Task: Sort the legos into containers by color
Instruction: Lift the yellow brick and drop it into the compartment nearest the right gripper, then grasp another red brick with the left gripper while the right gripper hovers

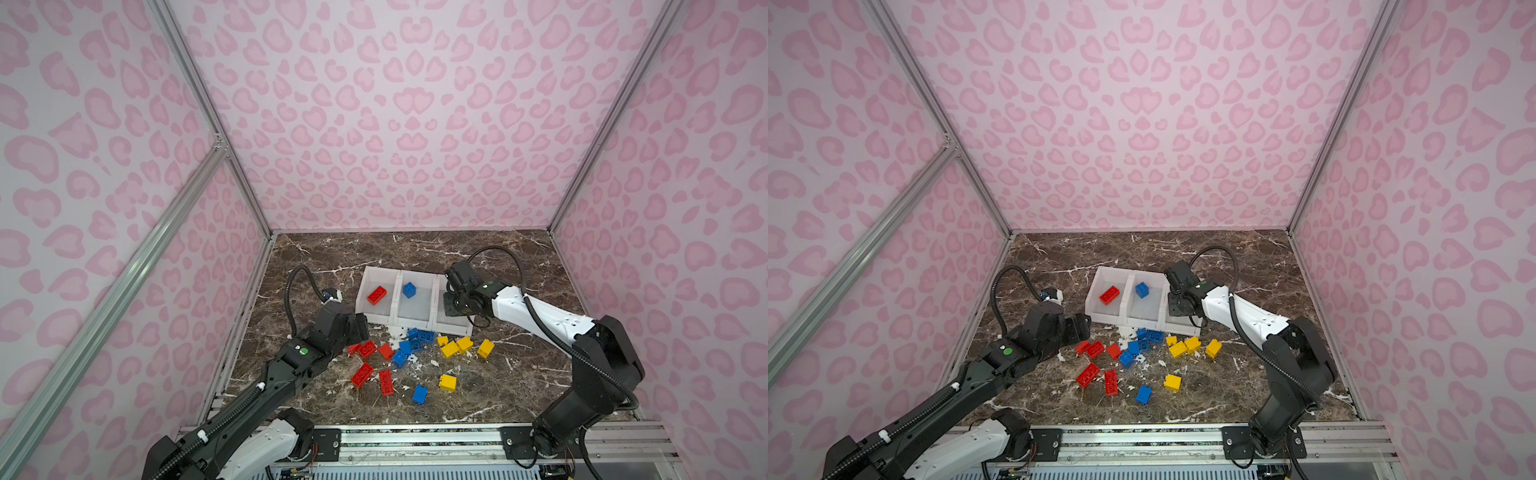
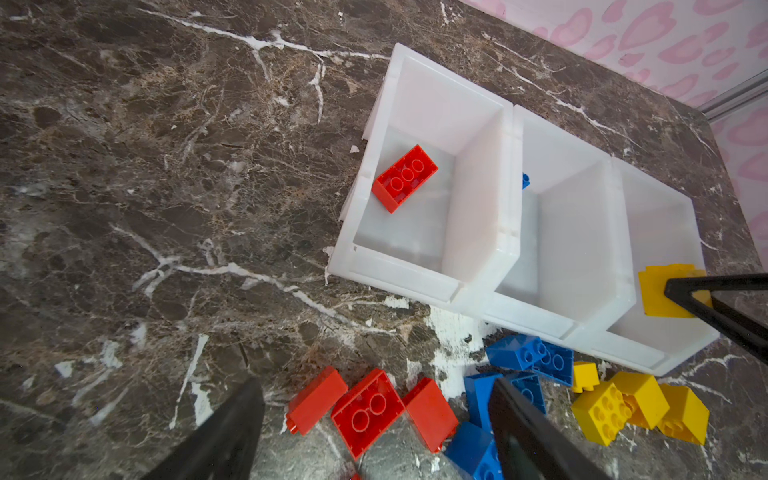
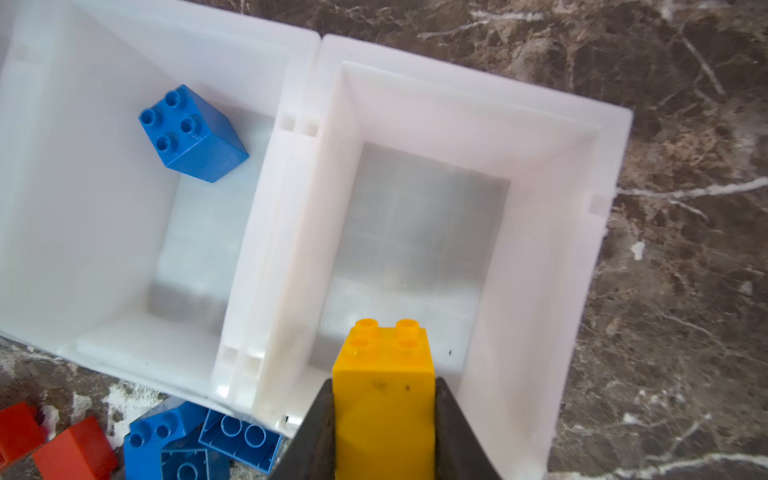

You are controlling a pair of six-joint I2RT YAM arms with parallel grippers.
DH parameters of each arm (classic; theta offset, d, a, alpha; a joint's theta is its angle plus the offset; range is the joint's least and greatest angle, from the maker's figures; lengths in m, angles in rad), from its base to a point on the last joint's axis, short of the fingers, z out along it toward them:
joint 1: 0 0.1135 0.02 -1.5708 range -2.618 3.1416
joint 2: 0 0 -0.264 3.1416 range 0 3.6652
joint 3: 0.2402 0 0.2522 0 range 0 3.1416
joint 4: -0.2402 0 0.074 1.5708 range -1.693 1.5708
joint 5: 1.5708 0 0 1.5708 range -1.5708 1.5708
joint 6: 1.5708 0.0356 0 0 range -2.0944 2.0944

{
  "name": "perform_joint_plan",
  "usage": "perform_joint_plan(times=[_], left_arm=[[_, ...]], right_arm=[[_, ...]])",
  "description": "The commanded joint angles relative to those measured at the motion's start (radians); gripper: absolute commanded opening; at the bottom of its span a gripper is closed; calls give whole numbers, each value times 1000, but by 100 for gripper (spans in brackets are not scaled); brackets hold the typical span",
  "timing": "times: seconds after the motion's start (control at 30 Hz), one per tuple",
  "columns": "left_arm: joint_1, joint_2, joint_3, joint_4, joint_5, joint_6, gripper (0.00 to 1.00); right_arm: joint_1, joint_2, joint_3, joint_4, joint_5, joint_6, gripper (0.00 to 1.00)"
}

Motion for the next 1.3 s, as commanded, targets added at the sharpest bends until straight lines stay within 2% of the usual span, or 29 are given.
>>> perform_joint_plan(times=[0.0, 0.07, 0.17, 0.77, 1.07, 1.27], left_arm=[[-3, -9, -10, -14, -4, -17, 86], [-4, -8, -11, -15, -5, -19, 86], [-5, -2, -9, -16, -5, -20, 86], [-25, -12, -26, -77, 4, -24, 86], [-146, -35, -135, -168, 24, -87, 84], [-202, -17, -187, -147, 56, -102, 82]], right_arm=[[-7, 15, 8, 19, -21, -25, 46], [-6, 13, 7, 16, -21, -25, 59], [-7, 3, 5, 13, -17, -24, 63], [-5, -57, -27, 12, -28, -8, 63], [-4, -99, -94, 30, -38, 12, 62], [-2, -96, -110, 42, -47, 22, 62]])
